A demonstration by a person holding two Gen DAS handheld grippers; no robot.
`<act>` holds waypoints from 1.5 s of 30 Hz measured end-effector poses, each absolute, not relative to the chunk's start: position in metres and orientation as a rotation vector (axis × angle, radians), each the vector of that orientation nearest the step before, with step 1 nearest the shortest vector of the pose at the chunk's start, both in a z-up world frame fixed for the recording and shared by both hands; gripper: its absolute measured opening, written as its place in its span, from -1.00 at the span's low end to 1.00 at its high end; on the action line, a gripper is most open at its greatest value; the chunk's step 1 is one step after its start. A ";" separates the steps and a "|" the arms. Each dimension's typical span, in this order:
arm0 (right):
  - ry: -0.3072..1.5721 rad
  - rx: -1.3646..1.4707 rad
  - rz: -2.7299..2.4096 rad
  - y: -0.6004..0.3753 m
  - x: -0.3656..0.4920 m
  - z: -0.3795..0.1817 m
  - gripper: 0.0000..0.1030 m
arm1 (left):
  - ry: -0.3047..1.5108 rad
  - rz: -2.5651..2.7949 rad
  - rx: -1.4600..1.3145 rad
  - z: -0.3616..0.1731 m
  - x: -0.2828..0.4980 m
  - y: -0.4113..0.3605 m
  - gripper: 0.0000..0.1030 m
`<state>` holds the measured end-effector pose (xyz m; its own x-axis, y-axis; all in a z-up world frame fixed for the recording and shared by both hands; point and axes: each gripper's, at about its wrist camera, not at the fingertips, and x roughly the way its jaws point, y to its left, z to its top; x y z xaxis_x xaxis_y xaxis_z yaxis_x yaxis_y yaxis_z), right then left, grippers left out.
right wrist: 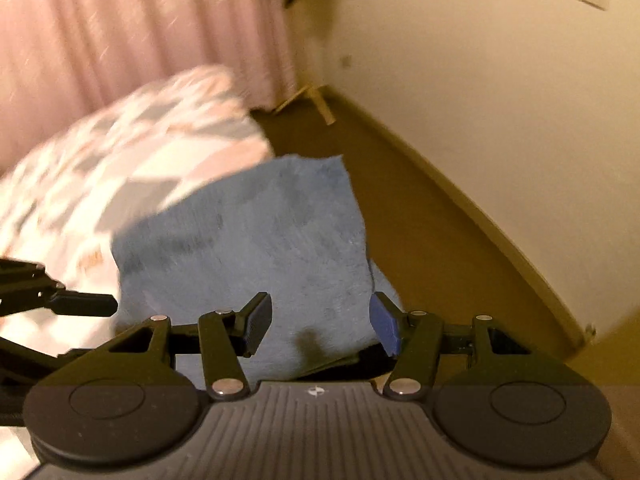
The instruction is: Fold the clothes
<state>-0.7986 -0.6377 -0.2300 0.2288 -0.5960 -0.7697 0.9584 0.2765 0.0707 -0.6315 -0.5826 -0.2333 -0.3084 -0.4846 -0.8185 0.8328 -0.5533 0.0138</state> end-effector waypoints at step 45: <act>0.700 0.651 -0.811 -0.757 -0.790 -0.245 -0.44 | 0.690 -1.730 0.731 -0.223 -0.574 -0.632 -0.50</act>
<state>-0.7896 -0.7570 -0.2455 0.4975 -0.4151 -0.7617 0.8142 0.5264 0.2450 -0.5737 -0.6316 -0.2235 -0.2281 -0.6071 -0.7612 0.9643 -0.2486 -0.0907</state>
